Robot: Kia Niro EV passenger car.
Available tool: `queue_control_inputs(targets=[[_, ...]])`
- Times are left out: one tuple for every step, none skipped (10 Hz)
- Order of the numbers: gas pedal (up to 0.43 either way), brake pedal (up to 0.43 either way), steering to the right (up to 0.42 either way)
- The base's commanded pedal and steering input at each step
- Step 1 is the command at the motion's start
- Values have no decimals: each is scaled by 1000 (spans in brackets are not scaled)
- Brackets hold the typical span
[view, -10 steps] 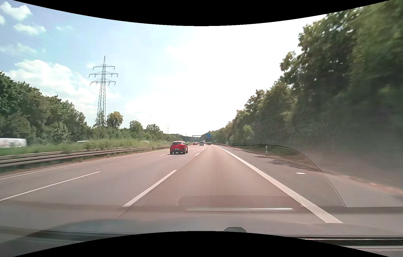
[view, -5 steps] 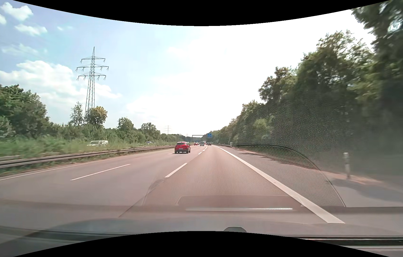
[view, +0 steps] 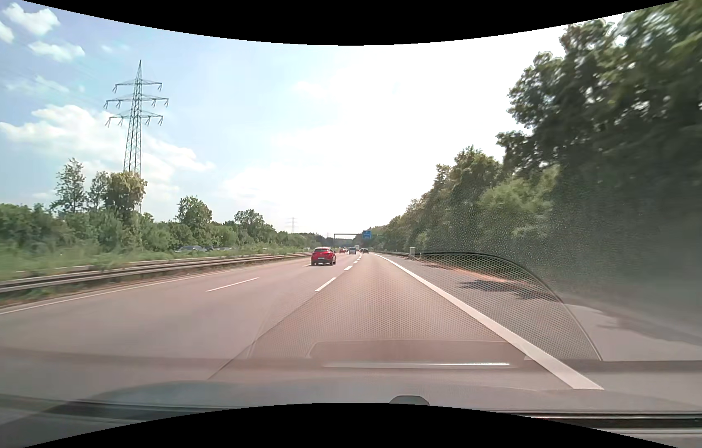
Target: Follow the waypoints while adhering to traffic rules and regulations
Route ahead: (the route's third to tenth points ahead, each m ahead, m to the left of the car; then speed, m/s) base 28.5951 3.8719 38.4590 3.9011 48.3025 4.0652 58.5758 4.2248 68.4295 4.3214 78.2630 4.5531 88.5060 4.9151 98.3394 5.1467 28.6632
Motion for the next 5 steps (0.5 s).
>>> queue_control_inputs(targets=[[197,0,-7],[197,0,-6],[197,0,-6],[197,0,-6],[197,0,-6]])
